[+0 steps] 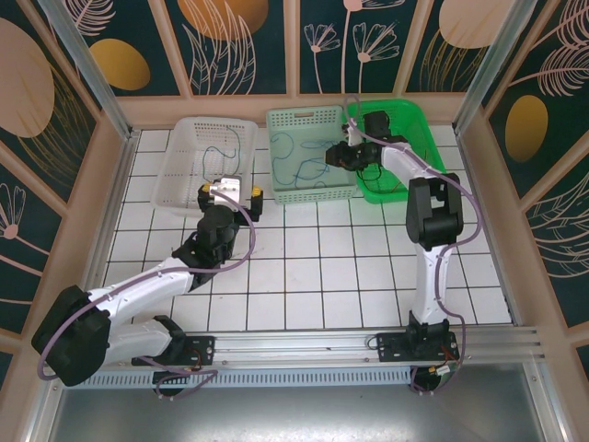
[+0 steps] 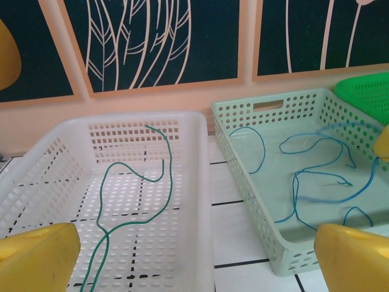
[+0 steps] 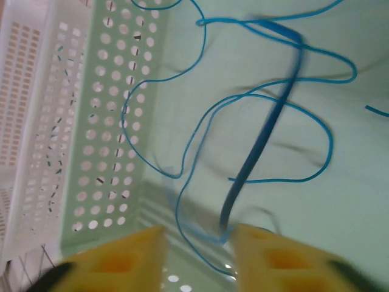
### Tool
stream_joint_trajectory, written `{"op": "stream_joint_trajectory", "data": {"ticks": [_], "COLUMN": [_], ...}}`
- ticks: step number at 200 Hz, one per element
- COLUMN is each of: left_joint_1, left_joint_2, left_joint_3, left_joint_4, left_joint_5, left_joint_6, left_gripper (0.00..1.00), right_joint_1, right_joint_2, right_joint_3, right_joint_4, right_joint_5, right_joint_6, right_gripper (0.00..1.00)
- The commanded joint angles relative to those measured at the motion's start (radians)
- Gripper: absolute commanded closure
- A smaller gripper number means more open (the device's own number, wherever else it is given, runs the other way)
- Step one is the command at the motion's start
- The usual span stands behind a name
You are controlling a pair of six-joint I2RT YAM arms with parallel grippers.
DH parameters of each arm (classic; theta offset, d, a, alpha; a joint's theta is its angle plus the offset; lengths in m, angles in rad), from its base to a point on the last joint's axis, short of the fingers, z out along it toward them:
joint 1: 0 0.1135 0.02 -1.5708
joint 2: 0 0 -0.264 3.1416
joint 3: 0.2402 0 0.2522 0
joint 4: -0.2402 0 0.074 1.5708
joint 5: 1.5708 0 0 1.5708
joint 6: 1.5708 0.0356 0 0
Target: Untangle the cables
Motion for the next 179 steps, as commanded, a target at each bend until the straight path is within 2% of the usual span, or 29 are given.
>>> {"op": "stream_joint_trajectory", "data": {"ticks": [1,10,22,58,86,102,130,140,157,179], "left_joint_1": [0.0,0.0,0.0,0.0,0.001,0.002,0.009,0.02,0.062,0.135], "left_joint_2": [-0.026,-0.026,-0.025,-0.026,-0.024,-0.028,-0.04,-0.043,-0.056,-0.087], "left_joint_3": [-0.018,-0.021,-0.021,-0.024,-0.04,-0.044,-0.068,-0.084,-0.12,-0.186], "left_joint_4": [0.004,0.005,0.004,0.014,0.051,0.053,0.054,0.053,0.055,0.092], "left_joint_5": [0.013,0.015,0.015,0.001,-0.08,-0.113,-0.138,-0.149,-0.137,-0.114], "left_joint_6": [-0.033,-0.035,-0.037,-0.045,-0.052,-0.055,-0.059,-0.068,-0.101,-0.112], "left_gripper": [0.01,0.01,0.01,0.01,0.01,0.01,0.01,0.01,0.01,0.01], "right_joint_1": [-0.006,-0.006,-0.006,-0.005,0.005,0.008,-0.003,-0.021,-0.074,-0.147], "right_joint_2": [-0.03,-0.056,-0.107,-0.323,-0.533,-0.68,-0.926,-0.996,-1.071,-1.099], "right_joint_3": [0.046,0.027,-0.019,-0.233,-0.443,-0.607,-0.968,-1.098,-1.275,-1.427], "right_joint_4": [-0.025,-0.014,0.015,0.186,0.354,0.449,0.698,0.809,0.97,1.115], "right_joint_5": [0.042,0.057,0.063,0.044,0.062,0.206,0.626,0.726,0.826,0.831], "right_joint_6": [0.0,-0.003,-0.007,-0.009,-0.039,-0.078,-0.177,-0.211,-0.23,-0.208], "right_gripper": [0.3,0.22,0.17,0.1,0.08,0.05,0.01,0.01,0.01,0.01]}}
